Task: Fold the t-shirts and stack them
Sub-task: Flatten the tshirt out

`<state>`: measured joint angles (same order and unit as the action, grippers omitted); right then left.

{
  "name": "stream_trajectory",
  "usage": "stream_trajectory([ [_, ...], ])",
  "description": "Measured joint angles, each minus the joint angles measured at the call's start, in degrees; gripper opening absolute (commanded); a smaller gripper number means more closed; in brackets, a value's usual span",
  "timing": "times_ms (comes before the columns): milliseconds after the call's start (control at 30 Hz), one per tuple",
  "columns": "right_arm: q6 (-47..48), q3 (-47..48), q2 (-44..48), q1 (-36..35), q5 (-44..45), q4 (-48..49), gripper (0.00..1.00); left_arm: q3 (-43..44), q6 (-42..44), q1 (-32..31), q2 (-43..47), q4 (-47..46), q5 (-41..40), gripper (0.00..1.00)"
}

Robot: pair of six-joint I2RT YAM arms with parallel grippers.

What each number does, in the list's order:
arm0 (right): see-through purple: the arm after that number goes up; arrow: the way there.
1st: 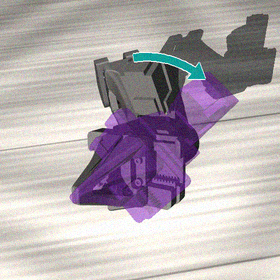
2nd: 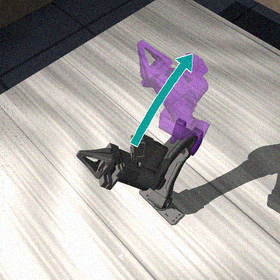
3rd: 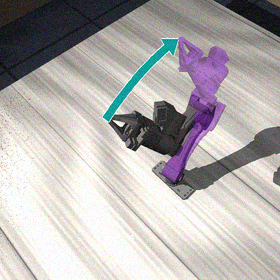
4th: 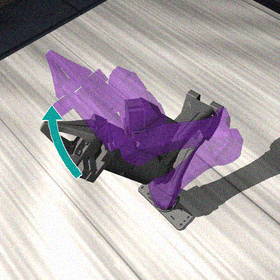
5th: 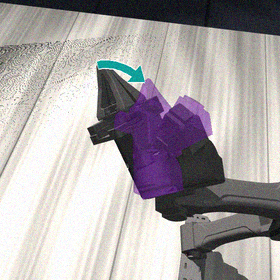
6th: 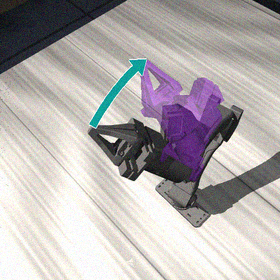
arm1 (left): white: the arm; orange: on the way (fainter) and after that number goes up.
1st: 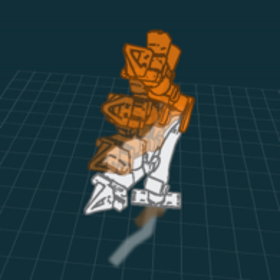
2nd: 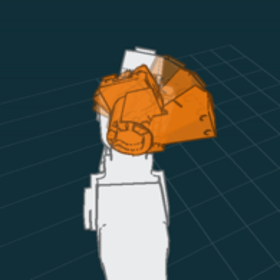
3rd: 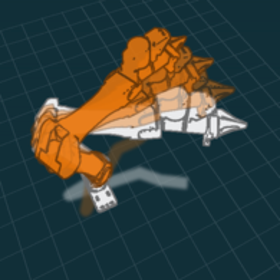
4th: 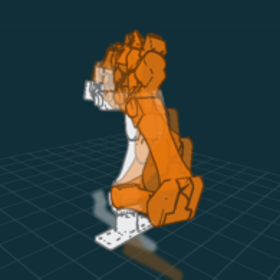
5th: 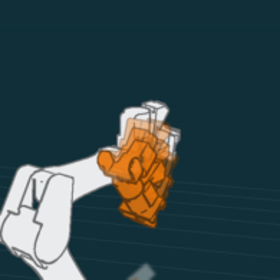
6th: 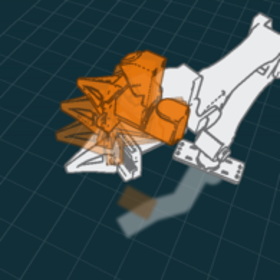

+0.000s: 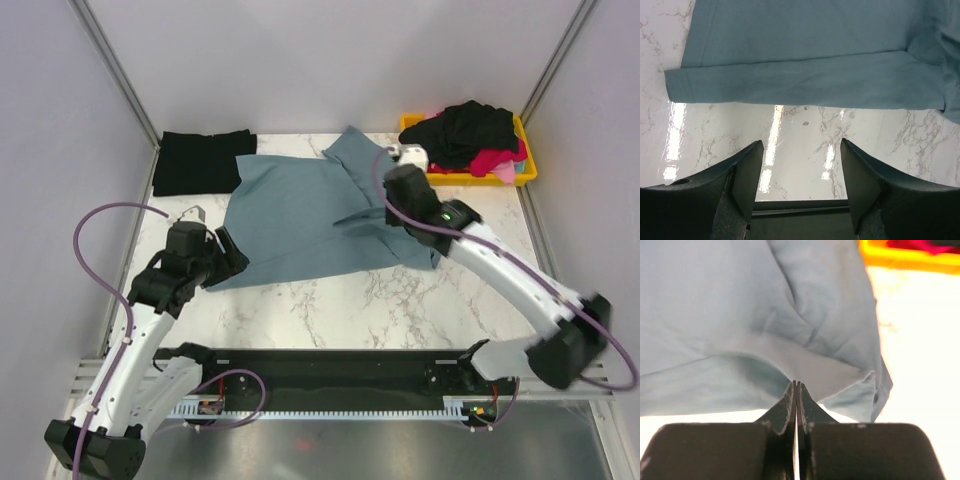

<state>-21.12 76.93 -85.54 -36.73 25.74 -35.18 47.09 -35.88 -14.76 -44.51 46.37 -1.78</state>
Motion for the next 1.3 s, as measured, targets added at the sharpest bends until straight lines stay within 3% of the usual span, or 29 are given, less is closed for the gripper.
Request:
stream_trajectory([
  [167, -6.38, -14.43, 25.75, 0.0, 0.31, -3.37, 0.0, 0.0, 0.0, 0.0, -0.26, 0.04, -0.92, 0.72],
  [300, -13.75, -24.61, 40.09, 0.04, -0.24, -9.62, 0.0, 0.0, -0.02, 0.0, -0.26, 0.07, -1.27, 0.72],
  [333, -15.67, -26.6, 43.91, 0.04, -0.57, -11.87, 0.14, 0.0, -0.02, 0.0, -0.26, 0.17, -1.27, 0.72],
  [433, -19.85, -28.41, 50.6, 0.13, -1.97, -16.2, 0.17, 0.0, -0.02, 0.0, -0.28, 0.66, -1.29, 0.71],
  [467, -21.29, -28.41, 52.57, 0.13, -2.58, -17.14, 0.15, 0.13, -0.04, 0.0, -0.28, 1.16, -1.29, 0.71],
  [500, -22.67, -28.41, 54.14, 0.15, -3.34, -17.7, 0.0, 0.42, -0.17, 0.0, -0.35, 1.9, -1.29, 0.71],
  [533, -24.09, -28.44, 55.63, 0.15, -4.72, -18.49, 0.0, 0.76, -0.33, 0.0, -0.39, 2.56, -1.29, 0.71],
  [567, -25.64, -28.74, 56.81, 0.15, -6.1, -18.86, 0.04, 1.38, -0.7, 0.0, -0.37, 3.63, -1.29, 0.71],
  [600, -27.3, -29.29, 58.1, 0.15, -7.45, -19.41, 0.27, 2.1, -1.03, 0.0, -0.28, 4.59, -1.27, 0.71],
  [700, -30.67, -31.54, 63.21, 0.15, -10.58, -22.56, 0.69, 4.0, -2.21, 0.0, 0.55, 6.73, -1.27, 0.72],
  [800, -32.35, -31.87, 68.08, 0.17, -12.72, -27.17, 0.73, 5.49, -3.28, 0.0, 1.84, 8.7, -1.18, 0.72],
  [933, -32.48, -34.14, 64.46, 0.24, -15.67, -25.46, 0.75, 5.62, -3.91, 0.0, 2.82, 10.49, -1.18, 0.71],
  [1300, -29.07, -39.34, 24.81, -0.9, -12.13, -8.15, 0.79, 5.68, -1.2, 0.0, 1.92, 11.47, -3.23, 0.71],
])
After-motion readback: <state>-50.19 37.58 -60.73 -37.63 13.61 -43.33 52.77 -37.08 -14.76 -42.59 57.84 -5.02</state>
